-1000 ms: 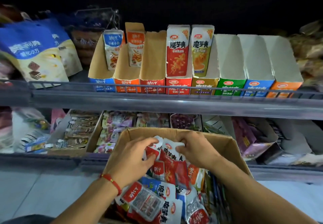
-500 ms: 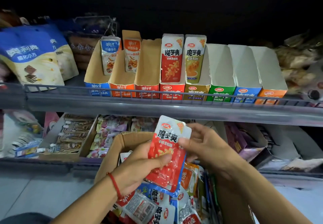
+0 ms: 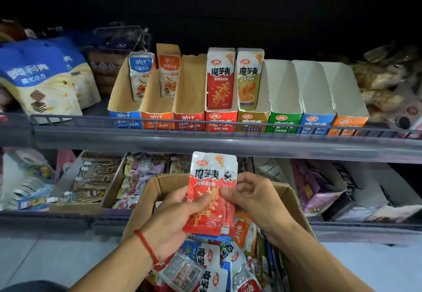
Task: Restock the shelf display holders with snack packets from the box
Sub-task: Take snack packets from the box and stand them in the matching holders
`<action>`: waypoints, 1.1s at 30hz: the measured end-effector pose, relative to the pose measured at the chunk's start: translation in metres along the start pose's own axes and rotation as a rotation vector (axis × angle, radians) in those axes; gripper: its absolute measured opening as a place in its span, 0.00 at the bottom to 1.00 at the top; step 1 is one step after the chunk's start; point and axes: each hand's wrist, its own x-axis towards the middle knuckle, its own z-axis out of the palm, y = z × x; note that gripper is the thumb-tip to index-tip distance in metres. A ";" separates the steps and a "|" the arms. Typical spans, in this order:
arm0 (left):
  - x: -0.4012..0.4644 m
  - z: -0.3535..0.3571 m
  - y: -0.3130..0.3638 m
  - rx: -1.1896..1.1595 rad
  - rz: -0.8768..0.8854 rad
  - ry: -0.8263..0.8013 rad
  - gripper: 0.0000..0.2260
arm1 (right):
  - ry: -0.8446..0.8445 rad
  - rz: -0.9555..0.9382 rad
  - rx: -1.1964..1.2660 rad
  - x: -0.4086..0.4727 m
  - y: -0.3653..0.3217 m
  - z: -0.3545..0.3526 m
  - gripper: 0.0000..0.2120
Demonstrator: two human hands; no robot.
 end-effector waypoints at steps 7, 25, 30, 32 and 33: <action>0.002 -0.006 -0.001 0.125 0.153 0.175 0.15 | 0.074 -0.061 -0.095 0.000 -0.002 -0.001 0.09; -0.004 0.008 -0.011 0.232 0.268 0.012 0.19 | 0.185 -0.431 -0.579 0.002 0.014 0.016 0.19; -0.002 0.004 -0.011 0.370 0.282 -0.005 0.25 | 0.247 -0.392 -0.570 0.004 -0.002 -0.004 0.29; -0.003 0.004 -0.010 0.393 0.291 -0.032 0.23 | 0.197 -0.396 -0.560 0.005 -0.011 -0.015 0.34; -0.004 0.004 -0.010 0.408 0.299 -0.049 0.22 | 0.150 -0.369 -0.530 0.005 -0.015 -0.020 0.33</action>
